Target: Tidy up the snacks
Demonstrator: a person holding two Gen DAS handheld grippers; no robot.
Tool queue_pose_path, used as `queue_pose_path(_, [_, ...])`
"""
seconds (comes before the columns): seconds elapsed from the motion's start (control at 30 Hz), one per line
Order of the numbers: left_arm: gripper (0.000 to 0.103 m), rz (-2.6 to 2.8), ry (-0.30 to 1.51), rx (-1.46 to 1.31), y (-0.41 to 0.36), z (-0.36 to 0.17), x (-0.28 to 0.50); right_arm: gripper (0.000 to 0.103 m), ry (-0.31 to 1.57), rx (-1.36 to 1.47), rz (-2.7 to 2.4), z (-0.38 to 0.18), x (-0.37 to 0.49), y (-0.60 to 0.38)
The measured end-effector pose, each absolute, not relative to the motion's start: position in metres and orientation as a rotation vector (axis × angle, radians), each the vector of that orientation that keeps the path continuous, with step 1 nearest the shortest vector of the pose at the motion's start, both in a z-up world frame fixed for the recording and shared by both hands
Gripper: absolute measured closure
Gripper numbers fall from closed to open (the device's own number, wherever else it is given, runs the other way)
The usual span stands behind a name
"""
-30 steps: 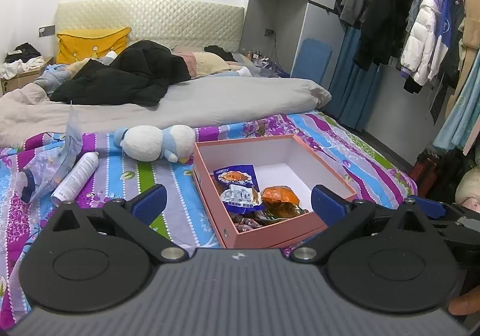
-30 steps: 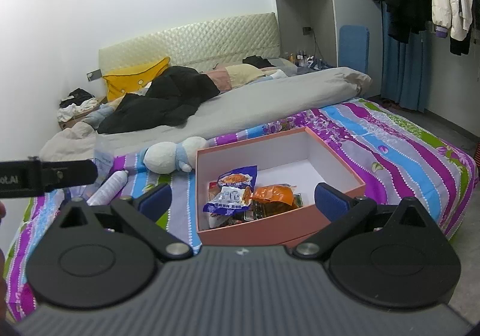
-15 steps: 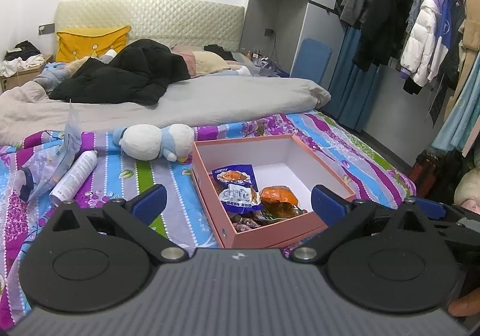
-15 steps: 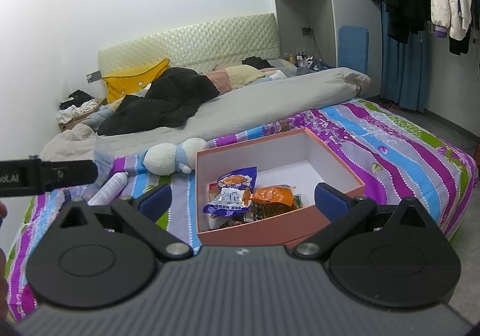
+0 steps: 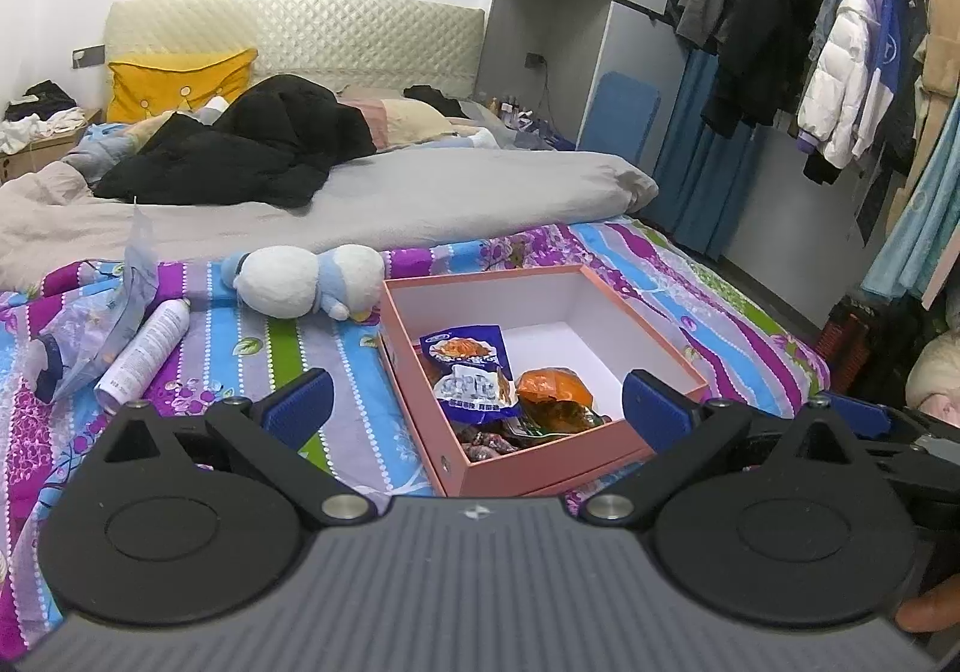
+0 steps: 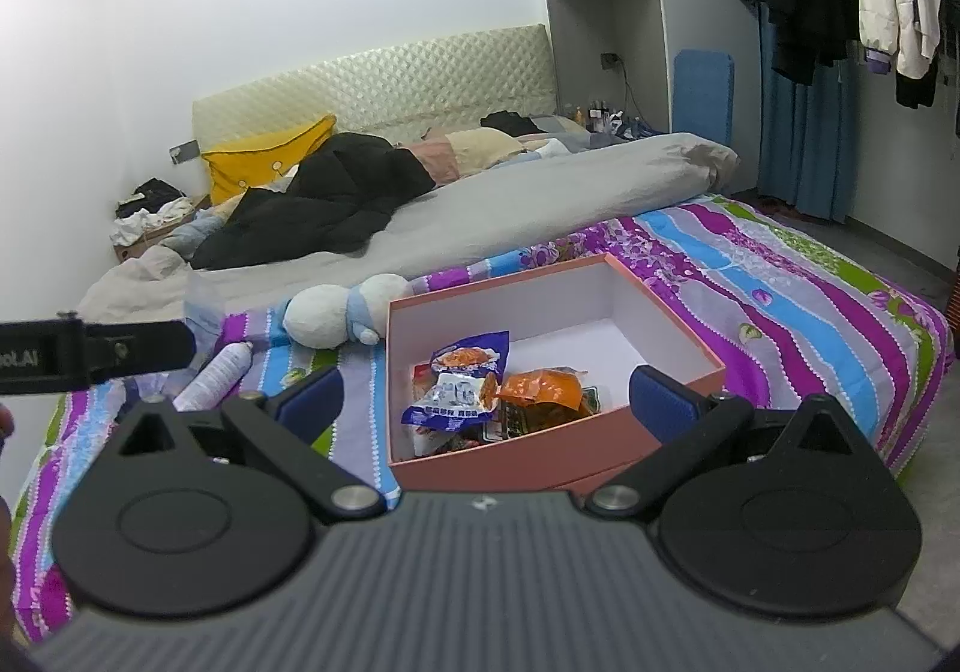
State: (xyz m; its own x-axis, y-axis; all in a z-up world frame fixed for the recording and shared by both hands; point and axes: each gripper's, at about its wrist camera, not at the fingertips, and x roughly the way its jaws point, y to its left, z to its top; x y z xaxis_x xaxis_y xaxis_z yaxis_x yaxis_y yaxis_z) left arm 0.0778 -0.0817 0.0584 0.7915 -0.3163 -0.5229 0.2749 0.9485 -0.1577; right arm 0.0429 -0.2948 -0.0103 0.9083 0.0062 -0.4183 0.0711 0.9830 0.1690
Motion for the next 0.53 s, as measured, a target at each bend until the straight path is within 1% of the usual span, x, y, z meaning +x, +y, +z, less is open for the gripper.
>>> queue_pose_path(0.53, [0.000, -0.334, 0.582, -0.077, -0.0861, 0.0569, 0.0860, 0.000, 0.442, 0.194, -0.038, -0.0128, 0.0430, -0.2968])
